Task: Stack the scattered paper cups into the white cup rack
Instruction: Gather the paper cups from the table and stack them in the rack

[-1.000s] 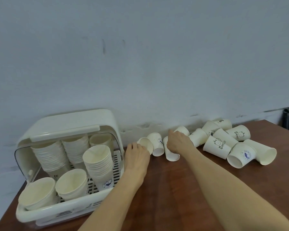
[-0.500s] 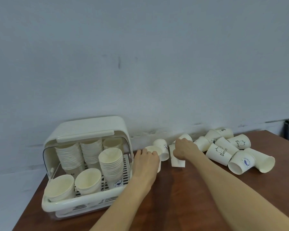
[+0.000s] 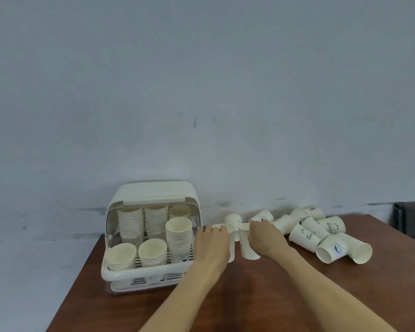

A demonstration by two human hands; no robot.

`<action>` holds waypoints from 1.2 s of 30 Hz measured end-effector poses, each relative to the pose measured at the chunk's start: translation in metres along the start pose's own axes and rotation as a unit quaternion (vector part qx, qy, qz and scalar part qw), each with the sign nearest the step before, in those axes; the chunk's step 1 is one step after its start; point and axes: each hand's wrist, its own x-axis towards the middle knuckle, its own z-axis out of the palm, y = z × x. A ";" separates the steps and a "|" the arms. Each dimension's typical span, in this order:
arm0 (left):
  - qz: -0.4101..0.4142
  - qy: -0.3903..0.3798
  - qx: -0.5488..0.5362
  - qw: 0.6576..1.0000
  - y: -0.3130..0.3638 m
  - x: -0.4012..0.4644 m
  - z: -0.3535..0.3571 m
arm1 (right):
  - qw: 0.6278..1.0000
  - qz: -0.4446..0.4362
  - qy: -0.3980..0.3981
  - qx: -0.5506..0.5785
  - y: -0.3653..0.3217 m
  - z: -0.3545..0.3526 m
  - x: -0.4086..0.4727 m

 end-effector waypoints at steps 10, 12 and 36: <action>-0.043 0.059 0.002 0.997 -0.033 -0.022 -0.048 | 0.995 -0.047 0.081 0.035 -0.050 -0.059 -0.038; -0.062 0.061 0.003 0.996 -0.047 -0.030 -0.052 | 0.992 -0.057 0.096 0.052 -0.064 -0.064 -0.042; -0.245 0.076 0.020 0.966 -0.196 -0.088 -0.041 | 0.969 -0.204 0.090 0.102 -0.208 0.005 -0.038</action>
